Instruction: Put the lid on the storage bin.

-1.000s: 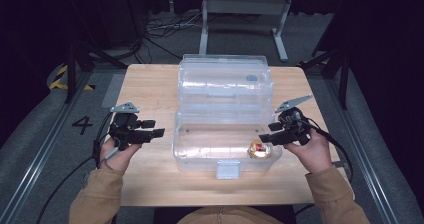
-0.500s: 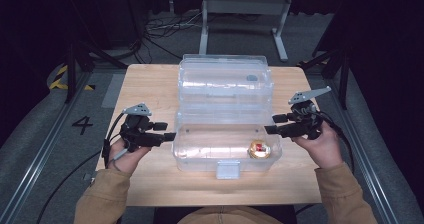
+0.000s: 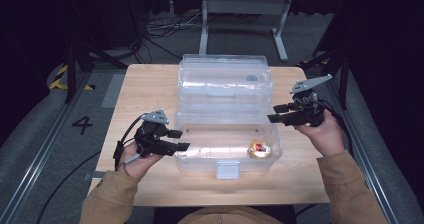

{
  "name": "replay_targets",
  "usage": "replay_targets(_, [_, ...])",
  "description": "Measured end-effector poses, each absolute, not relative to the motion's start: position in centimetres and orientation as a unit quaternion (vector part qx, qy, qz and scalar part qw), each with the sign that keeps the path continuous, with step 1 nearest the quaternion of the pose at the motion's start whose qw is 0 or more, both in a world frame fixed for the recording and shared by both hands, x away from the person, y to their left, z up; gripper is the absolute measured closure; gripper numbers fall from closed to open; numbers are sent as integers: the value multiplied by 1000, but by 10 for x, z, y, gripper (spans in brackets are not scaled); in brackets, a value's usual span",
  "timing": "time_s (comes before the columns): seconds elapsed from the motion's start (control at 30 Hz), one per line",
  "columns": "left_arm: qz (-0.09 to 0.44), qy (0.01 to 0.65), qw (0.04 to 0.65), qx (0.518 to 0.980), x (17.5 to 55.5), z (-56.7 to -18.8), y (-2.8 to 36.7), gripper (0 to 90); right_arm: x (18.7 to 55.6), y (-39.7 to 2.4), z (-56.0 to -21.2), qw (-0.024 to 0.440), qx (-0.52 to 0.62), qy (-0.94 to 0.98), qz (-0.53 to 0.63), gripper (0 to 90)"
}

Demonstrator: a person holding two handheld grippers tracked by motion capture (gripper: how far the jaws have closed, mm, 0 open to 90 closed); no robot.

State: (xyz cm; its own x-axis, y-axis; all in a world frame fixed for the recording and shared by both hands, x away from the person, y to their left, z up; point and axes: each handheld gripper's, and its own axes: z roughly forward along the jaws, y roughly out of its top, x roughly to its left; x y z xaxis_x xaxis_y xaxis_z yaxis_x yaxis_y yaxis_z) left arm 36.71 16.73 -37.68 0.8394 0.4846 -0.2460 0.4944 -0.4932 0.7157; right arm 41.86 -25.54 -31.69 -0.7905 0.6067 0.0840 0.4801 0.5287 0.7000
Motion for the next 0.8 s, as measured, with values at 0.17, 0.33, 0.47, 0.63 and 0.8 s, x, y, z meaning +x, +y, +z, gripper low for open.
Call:
replay_targets(0.17, [-14, 279, 402, 872, 366, -382, 160, 441, 426, -255, -312, 95, 298, 870, 380, 564])
replay_targets(0.33, [-21, 270, 394, 878, 365, -387, 154, 443, 432, -253, -305, 95, 284, 872, 387, 546])
replay_targets(0.47, [-27, 267, 387, 882, 364, -389, 150, 444, 439, -250, -300, 81, 289, 873, 384, 548])
replay_targets(0.63, [-33, 264, 379, 887, 363, -393, 146, 449, 445, -241, -292, 82, 270, 883, 375, 491])
replay_targets(0.8, [-41, 260, 368, 892, 362, -397, 142, 458, 455, -229, -287, 100, 262, 888, 364, 493])
